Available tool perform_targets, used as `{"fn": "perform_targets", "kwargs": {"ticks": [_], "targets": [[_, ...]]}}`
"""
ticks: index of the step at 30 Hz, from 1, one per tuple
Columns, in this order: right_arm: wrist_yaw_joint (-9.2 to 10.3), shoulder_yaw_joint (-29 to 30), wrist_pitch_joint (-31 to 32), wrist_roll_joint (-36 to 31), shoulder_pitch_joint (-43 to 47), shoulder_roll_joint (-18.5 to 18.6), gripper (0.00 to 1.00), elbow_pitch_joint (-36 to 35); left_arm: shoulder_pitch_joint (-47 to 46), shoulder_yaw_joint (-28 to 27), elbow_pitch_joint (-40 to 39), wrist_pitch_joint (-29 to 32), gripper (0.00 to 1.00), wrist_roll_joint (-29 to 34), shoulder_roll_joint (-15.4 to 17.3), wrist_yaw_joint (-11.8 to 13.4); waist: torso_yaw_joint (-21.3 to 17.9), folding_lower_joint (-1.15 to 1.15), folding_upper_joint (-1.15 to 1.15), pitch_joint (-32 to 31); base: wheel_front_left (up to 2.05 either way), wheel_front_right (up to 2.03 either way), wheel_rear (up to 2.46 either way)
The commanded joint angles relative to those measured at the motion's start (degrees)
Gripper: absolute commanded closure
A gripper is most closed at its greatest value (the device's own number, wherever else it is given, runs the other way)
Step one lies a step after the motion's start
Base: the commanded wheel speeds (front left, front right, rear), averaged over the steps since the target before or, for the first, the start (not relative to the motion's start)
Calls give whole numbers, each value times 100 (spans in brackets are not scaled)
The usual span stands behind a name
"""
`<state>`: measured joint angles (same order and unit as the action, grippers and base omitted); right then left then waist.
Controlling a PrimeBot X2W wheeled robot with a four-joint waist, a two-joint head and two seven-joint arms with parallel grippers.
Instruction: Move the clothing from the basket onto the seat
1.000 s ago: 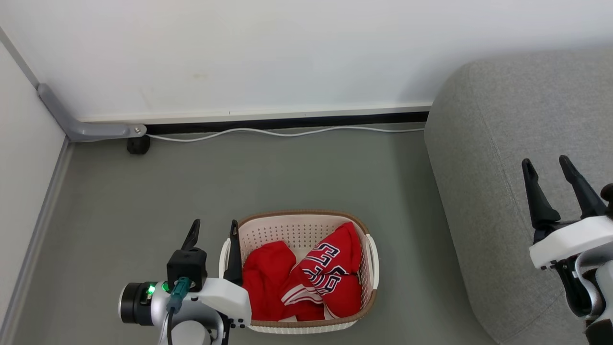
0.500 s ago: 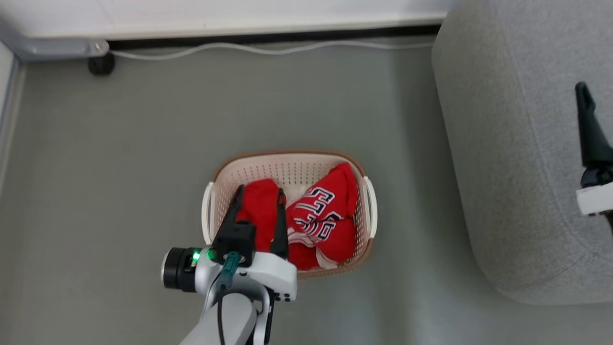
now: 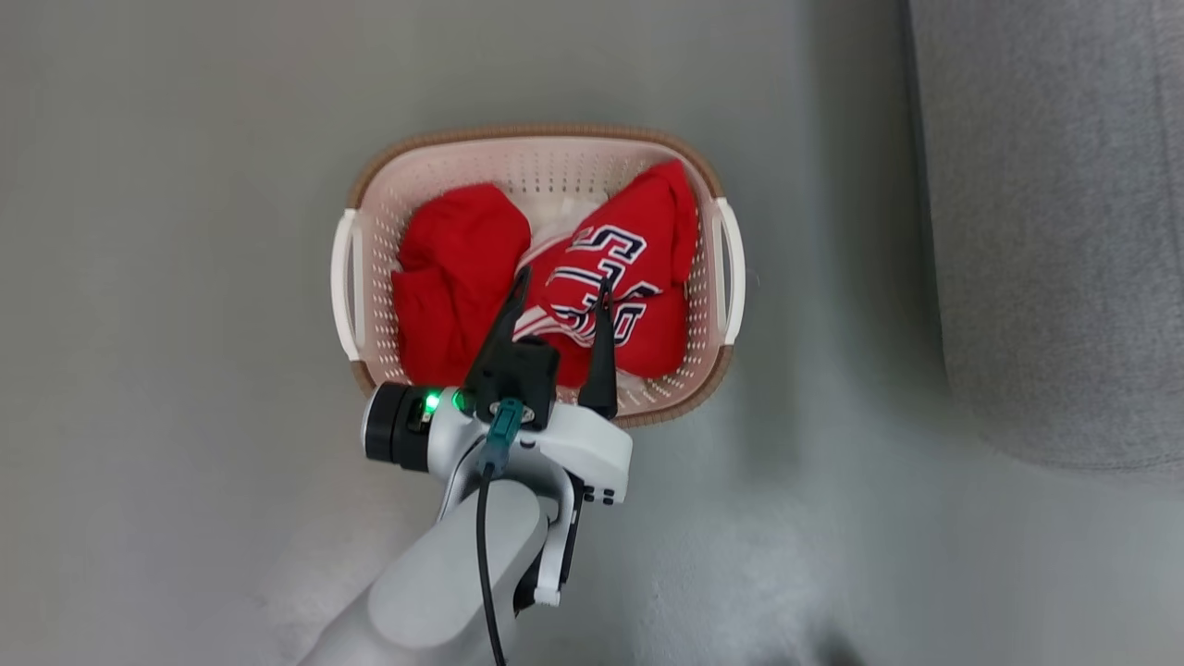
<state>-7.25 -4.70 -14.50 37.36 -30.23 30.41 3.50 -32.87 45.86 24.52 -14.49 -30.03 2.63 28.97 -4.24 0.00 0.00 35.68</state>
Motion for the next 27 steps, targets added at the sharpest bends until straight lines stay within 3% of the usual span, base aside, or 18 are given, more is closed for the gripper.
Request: {"fn": "perform_targets", "kwargs": {"ticks": [1,13,21,27], "targets": [[-24,12,-50,82,17,197,0,-208,-226,17,-15,-51,0,-181,25,-40,-54,0,0,442,0,0,0],[-24,-25,-50,352,-213,148,0,-417,-1284,708,1091,-51,0,-1384,25,-447,-376,0,0,1218,0,0,0],[-24,-166,-50,438,-412,80,0,-460,-2133,1266,1899,-51,0,-2400,25,-543,-671,0,0,1616,0,0,0],[-24,-242,-50,489,-462,33,0,-507,-2505,1732,2353,-51,0,-2847,25,-439,-801,0,0,1794,0,0,0]]}}
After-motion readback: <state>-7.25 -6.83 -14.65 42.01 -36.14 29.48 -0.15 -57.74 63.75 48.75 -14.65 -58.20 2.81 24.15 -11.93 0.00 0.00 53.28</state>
